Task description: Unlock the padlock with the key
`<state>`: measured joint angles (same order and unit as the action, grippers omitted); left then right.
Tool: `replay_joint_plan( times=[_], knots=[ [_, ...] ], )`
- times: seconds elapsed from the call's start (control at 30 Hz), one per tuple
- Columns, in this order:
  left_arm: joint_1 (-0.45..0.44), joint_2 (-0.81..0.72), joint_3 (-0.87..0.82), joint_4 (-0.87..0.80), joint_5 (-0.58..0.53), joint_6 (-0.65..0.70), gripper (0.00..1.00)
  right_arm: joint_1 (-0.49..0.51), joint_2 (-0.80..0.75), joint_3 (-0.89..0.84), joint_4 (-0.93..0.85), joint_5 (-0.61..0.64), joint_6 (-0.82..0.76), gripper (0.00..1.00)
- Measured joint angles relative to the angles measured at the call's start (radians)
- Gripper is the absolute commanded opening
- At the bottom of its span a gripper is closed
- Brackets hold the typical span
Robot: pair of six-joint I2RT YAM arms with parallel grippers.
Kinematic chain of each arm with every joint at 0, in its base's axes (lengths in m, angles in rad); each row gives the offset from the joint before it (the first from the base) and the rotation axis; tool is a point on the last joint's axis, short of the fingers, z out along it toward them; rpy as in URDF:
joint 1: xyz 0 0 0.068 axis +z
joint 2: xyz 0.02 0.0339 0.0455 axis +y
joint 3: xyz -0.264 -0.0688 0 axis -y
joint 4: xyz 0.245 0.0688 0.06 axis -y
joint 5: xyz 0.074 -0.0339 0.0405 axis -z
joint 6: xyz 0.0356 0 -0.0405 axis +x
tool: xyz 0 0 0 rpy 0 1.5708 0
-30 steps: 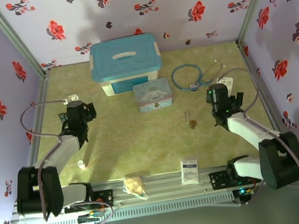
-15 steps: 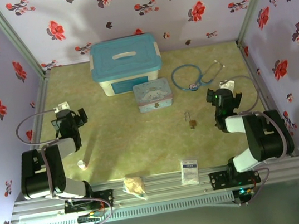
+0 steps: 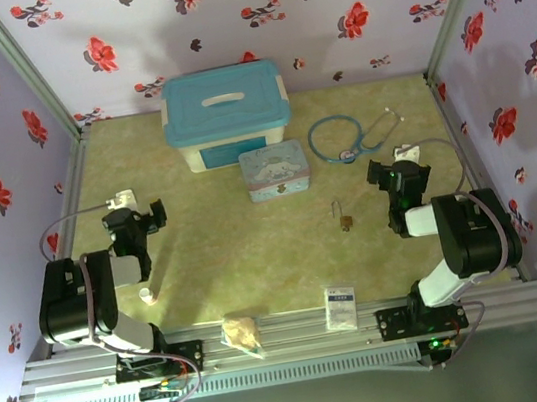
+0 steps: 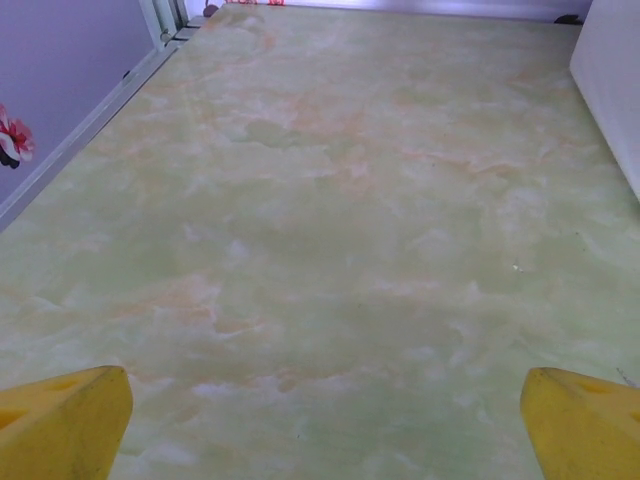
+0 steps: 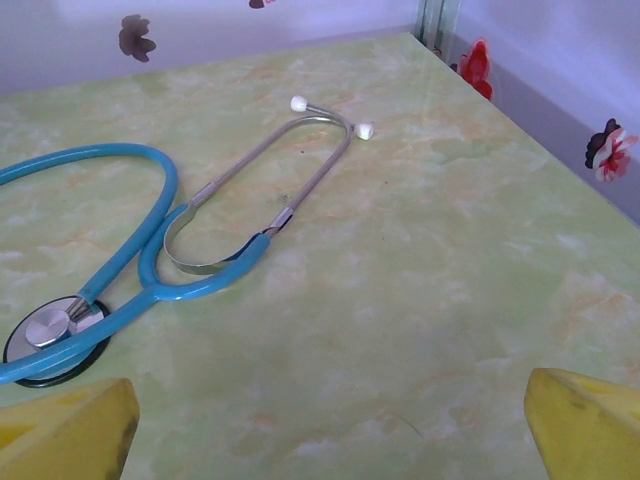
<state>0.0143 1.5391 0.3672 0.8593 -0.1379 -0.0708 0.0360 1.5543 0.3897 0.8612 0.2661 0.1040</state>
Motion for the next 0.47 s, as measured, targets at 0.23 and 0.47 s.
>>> replay_joint_plan(
  times=[0.23,0.47],
  knots=[
    [-0.01,0.0,0.0,0.002,0.0,0.004,1.0,0.0,0.0,0.0,0.004,-0.008,0.0,0.99],
    [-0.01,0.0,0.0,0.002,0.0,0.004,1.0,-0.012,0.0,0.0,0.003,-0.03,0.0,0.99]
  ],
)
